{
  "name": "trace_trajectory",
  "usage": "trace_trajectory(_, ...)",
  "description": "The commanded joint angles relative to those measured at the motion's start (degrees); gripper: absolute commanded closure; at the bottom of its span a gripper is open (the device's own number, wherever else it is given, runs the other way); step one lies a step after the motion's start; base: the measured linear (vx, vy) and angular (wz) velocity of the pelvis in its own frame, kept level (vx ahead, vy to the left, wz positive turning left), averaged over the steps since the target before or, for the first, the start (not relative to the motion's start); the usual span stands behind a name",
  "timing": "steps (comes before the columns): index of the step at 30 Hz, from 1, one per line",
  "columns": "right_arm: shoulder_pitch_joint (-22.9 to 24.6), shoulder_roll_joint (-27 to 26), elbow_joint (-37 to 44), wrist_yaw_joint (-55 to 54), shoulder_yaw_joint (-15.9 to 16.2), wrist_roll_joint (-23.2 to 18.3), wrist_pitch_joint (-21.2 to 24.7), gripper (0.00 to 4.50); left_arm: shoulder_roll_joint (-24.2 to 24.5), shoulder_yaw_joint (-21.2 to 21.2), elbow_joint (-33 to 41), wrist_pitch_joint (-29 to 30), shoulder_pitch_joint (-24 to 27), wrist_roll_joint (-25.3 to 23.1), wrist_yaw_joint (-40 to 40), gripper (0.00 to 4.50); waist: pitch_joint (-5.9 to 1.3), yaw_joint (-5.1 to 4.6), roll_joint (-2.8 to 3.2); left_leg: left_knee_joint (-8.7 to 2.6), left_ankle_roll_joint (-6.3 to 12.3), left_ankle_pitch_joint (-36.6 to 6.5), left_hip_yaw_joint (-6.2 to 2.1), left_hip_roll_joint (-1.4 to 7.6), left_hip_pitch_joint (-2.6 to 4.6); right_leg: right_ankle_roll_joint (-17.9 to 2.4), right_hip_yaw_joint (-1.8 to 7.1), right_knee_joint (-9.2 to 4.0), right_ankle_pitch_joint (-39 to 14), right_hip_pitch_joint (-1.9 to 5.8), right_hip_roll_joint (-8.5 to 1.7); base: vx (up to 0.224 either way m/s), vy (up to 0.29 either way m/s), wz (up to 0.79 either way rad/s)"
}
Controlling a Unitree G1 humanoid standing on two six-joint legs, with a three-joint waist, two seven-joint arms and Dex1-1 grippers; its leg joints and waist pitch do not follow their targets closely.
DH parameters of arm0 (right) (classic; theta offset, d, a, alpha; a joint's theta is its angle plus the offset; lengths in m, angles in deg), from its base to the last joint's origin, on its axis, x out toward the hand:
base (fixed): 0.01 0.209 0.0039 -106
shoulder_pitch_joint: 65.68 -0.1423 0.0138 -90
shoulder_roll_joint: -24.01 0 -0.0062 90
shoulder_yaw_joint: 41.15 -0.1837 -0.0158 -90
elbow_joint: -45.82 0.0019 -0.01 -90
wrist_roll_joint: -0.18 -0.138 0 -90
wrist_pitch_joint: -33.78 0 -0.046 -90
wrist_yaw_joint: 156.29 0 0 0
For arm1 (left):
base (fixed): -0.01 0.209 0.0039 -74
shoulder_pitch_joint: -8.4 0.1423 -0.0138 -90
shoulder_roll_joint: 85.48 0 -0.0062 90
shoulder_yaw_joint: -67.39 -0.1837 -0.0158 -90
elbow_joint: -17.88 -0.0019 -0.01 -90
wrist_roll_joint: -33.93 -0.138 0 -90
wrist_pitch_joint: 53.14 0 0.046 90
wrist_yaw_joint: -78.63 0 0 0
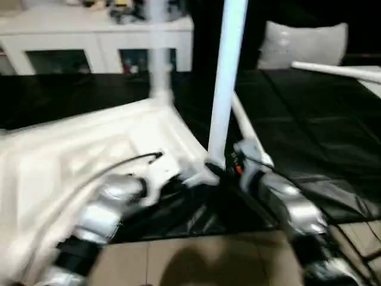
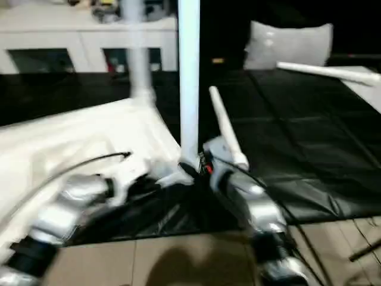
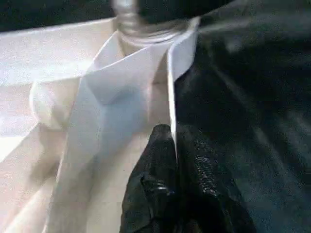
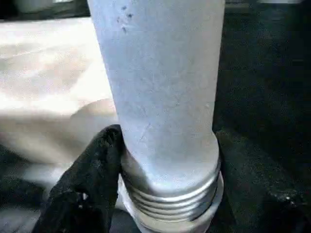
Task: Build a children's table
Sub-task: Rotate leg to tighten
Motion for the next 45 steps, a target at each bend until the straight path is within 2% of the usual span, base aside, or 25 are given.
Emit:
trace_trajectory(1, -1.93, -4.63, -6.29, -4.36, 3.86, 1.9, 1.14, 1.86, -4.82, -5.5, 0.91, 1.32, -0.58, -0.72, 3.17, 4.5, -1.41, -0.17, -0.04, -5.22, -3.18, -28.65, -2.51, 2.91, 0.82, -6.49, 1.83, -6.48, -32.81, -0.45, -4.72, 0.0, 0.0, 0.0)
trace_trajectory(2, -1.93, -4.63, -6.29, -4.36, 3.86, 1.9, 1.14, 1.86, -4.82, -5.5, 0.91, 1.32, -0.58, -0.72, 3.17, 4.5, -1.45, -0.2, -0.21, -5.23, -2.77, -28.77, -2.46, 2.76, 0.76, -6.34, 1.72, -6.58, -32.24, -0.36, -4.57, 0.0, 0.0, 0.0)
trace_trajectory(4, -3.15, -5.32, -8.25, -5.18, 2.39, 1.23, 0.89, 1.86, -7.14, -5.38, 1.59, 3.35, -1.23, -1.73, 6.24, 4.5, -1.53, -0.16, -0.1, -5.19, -2.35, -28.64, -2.33, 2.81, 0.78, -6.56, 1.86, -6.53, -30.79, -0.49, -4.52, 0.0, 0.0, 0.0)
trace_trajectory(6, -3.05, -5.45, -8.29, -5.02, 1.42, 0.93, 0.61, 1.16, -7.69, -5.36, 2.4, 4.52, -1.28, -2.3, 7.17, 4.5, -1.57, -0.06, -0.06, -5.33, -2.11, -28.18, -2.3, 2.91, 0.59, -6.88, 1.89, -6.46, -28.63, -0.3, -4.47, 0.0, 0.0, 0.0)
trace_trajectory(7, -2.46, -5.15, -7.55, -4.3, 1.12, 0.8, 0.18, 1.16, -7.28, -5.22, 2.86, 4.92, -1.22, -2.58, 7.17, 4.5, -1.62, -0.01, 0.11, -5.42, -2.14, -28.06, -2.26, 2.94, 0.48, -7.18, 1.99, -6.33, -26.73, -0.3, -4.34, 0.0, 0.0, 0.0)
trace_trajectory(8, -2.17, -4.99, -7.29, -4.04, 0.91, 0.98, -0.44, 1.16, -6.99, -5.13, 3.1, 5.14, -1.2, -2.95, 7.24, 4.5, -1.72, 0.08, -0.02, -5.41, -1.93, -27.86, -2.17, 2.92, 0.5, -7.58, 2.13, -6.19, -25.12, -0.35, -4.27, 0.0, 0.0, 0.0)
trace_trajectory(9, -1.59, -4.6, -6.67, -3.71, 0.72, 1.26, -1.44, 1.03, -6.27, -4.99, 3.26, 5.16, -1.15, -3.46, 7.11, 4.5, -1.77, 0.19, 0.31, -5.4, -1.93, -27.51, -2.17, 2.92, 0.51, -7.86, 2.23, -6.11, -24.18, -0.34, -4.31, 0.0, 0.0, 0.0)
trace_trajectory(10, -1.12, -4.18, -6.13, -3.29, 0.64, 1.24, -2.05, 0.88, -5.76, -4.82, 3.21, 5.08, -1.17, -3.74, 7.08, 4.5, -1.99, 0.36, 0.15, -5.29, -1.67, -26.09, -1.96, 2.97, 0.39, -8.45, 2.38, -5.95, -21.5, -0.24, -4.27, 0.0, 0.0, 0.0)
trace_trajectory(11, -0.77, -3.85, -5.71, -2.89, 0.6, 1.12, -2.4, 0.76, -5.42, -4.68, 3.12, 5.0, -1.21, -3.89, 7.06, 4.5, -2.31, 0.78, 0.12, -5.25, -1.05, -22.58, -1.78, 3.05, 0.03, -9.18, 2.47, -5.44, -16.43, 0.23, -4.17, 0.0, 0.0, 0.0)
trace_trajectory(12, 0.65, -2.29, -3.63, -1.03, 0.61, 0.48, -3.32, 0.76, -4.27, -4.03, 2.79, 4.63, -1.35, -3.88, 6.69, 4.5, -2.46, 0.94, 0.31, -5.14, -0.67, -20.81, -1.69, 3.1, -0.07, -9.69, 2.49, -5.15, -13.62, 0.32, -4.11, 0.052, -0.004, 0.03)
trace_trajectory(13, 1.41, -1.27, -2.36, 0.08, 0.65, 0.2, -3.78, 0.66, -3.65, -3.69, 2.55, 4.39, -1.47, -3.76, 6.31, 4.5, -2.53, 1.22, 0.18, -4.87, 0.2, -19.16, -1.42, 3.11, -0.14, -10.29, 2.45, -5.05, -11.12, 0.38, -4.02, 0.0, 0.0, 0.0)
trace_trajectory(14, 2.13, -0.26, -1.13, 1.17, 0.68, -0.02, -4.22, 0.57, -3.04, -3.4, 2.26, 4.07, -1.59, -3.68, 5.9, 4.5, -2.55, 1.45, 0.48, -4.71, 0.84, -18.34, -1.29, 3.04, -0.17, -10.36, 2.41, -5.2, -10.69, 0.37, -3.93, 0.0, 0.0, 0.0)
trace_trajectory(17, 3.65, 2.18, 1.51, 4.02, 0.62, -0.25, -5.45, 0.29, -1.4, -3.11, 1.69, 3.16, -1.74, -3.74, 4.35, 4.5, -2.62, 2.07, 0.27, -4.51, 1.37, -16.4, -1.18, 2.97, -0.61, -10.41, 2.38, -5.08, -10.61, 0.74, -4.06, 0.0, 0.0, 0.0)
trace_trajectory(18, 4.33, 3.68, 2.85, 5.87, 0.68, -0.36, -5.93, 0.29, -0.37, -3.19, 1.41, 2.72, -1.89, -3.62, 3.5, 4.5, -2.66, 2.21, 0.68, -4.52, 1.37, -15.28, -1.18, 3.04, -0.68, -10.77, 2.36, -4.88, -9.72, 0.69, -4.09, 0.0, 0.0, 0.0)
trace_trajectory(19, 5.3, 6.23, 4.99, 9.15, 0.67, -0.86, -6.36, 0.23, 1.43, -3.37, 1.05, 1.76, -2.1, -3.19, 1.54, 4.5, -2.61, 2.27, 0.57, -4.51, 1.35, -15.26, -1.11, 3.1, -0.64, -10.76, 2.29, -5.02, -9.84, 0.68, -4.04, 0.0, 0.0, 0.0)
trace_trajectory(21, 5.63, 7.17, 5.76, 10.48, 0.6, -1.12, -6.46, 0.05, 2.17, -3.5, 1.0, 1.34, -2.15, -2.92, 0.59, 4.5, -2.69, 2.51, 0.54, -4.33, 1.55, -14.15, -1.05, 3.08, -0.72, -11.09, 2.16, -4.73, -8.22, 0.98, -3.93, 0.0, 0.0, 0.0)
trace_trajectory(24, 5.84, 11.1, 7.85, 14.88, 0.08, -1.64, -7.82, 0.05, 5.73, -4.63, 0.99, -1.5, -2.18, -2.13, -4.41, 4.5, -2.84, 2.43, 0.67, -4.21, 1.99, -12.73, -1.17, 3.15, -0.85, -11.9, 1.94, -4.35, -6.24, 1.13, -3.89, 0.0, 0.0, 0.0)
trace_trajectory(25, 5.82, 12.65, 8.7, 17.22, 0.19, -2.07, -7.83, 0.05, 7.23, -5.11, 0.91, -2.99, -2.13, -1.82, -6.62, 4.5, -2.81, 2.41, 0.97, -4.13, 2.2, -11.76, -1.12, 3.17, -0.83, -12.43, 1.89, -4.19, -4.45, 1.09, -3.81, 0.0, 0.0, 0.0)
trace_trajectory(27, 5.77, 15.52, 9.99, 21.92, 1.28, -2.44, -7.42, 0.05, 9.61, -5.77, 0.77, -5.43, -2.04, -1.18, -10.44, 4.5, -2.84, 2.44, 0.89, -4.0, 2.76, -11.34, -1.08, 3.15, -0.78, -13.0, 1.82, -4.11, -3.1, 1.17, -3.78, 0.0, 0.0, 0.0)
trace_trajectory(31, 4.82, 20.08, 11.18, 27.89, 4.05, -1.36, -7.28, 0.05, 13.93, -7.35, -0.21, -10.55, -2.65, -0.46, -16.96, 4.5, -2.63, 2.43, 0.81, -4.05, 3.11, -12.56, -0.93, 3.23, -0.68, -13.78, 1.79, -4.21, -5.21, 1.16, -3.94, 0.0, 0.0, 0.0)
trace_trajectory(32, 4.7, 20.18, 11.16, 28.12, 4.11, -1.38, -7.26, 0.05, 14.21, -7.5, -0.3, -10.92, -2.7, -0.44, -17.4, 4.5, -2.57, 2.48, 0.63, -4.09, 3.08, -12.85, -0.97, 3.25, -0.67, -13.7, 1.76, -4.33, -6.1, 1.16, -3.97, 0.0, 0.0, 0.0)
trace_trajectory(34, 3.54, 20.78, 10.66, 30.16, 4.6, -1.57, -7.23, 0.05, 16.5, -8.78, -0.92, -13.84, -3.09, -0.33, -21.25, 4.5, -2.62, 2.54, 0.79, -4.18, 2.8, -13.15, -1.0, 3.3, -0.65, -13.59, 1.76, -4.26, -7.34, 1.14, -4.0, 0.0, 0.0, 0.0)
trace_trajectory(35, 3.36, 20.86, 10.53, 30.72, 4.81, -1.65, -7.16, 0.05, 16.9, -9.05, -1.08, -14.38, -3.15, -0.36, -21.9, 4.5, -2.61, 2.46, 0.56, -4.14, 2.53, -13.19, -0.92, 3.38, -0.52, -13.91, 1.79, -4.05, -7.06, 1.05, -3.98, 0.0, 0.0, 0.0)
trace_trajectory(41, 2.94, 21.12, 10.49, 35.39, 7.54, -2.05, -6.95, 0.05, 18.08, -10.58, -2.46, -19.36, -3.87, 0.2, -26.58, 4.5, -2.82, 2.94, 0.54, -3.9, 2.75, -11.4, -0.8, 3.44, -0.45, -14.51, 1.72, -3.74, -5.28, 1.1, -4.11, 0.0, 0.0, 0.0)
trace_trajectory(45, 3.01, 20.8, 10.53, 37.2, 8.38, -3.1, -6.31, 0.48, 18.19, -10.9, -3.19, -20.82, -4.11, 1.05, -27.94, 4.5, -2.94, 3.48, 0.59, -3.76, 3.07, -10.71, -0.68, 3.53, -0.35, -14.91, 1.67, -3.51, -3.72, 1.09, -4.14, 0.0, 0.0, 0.0)
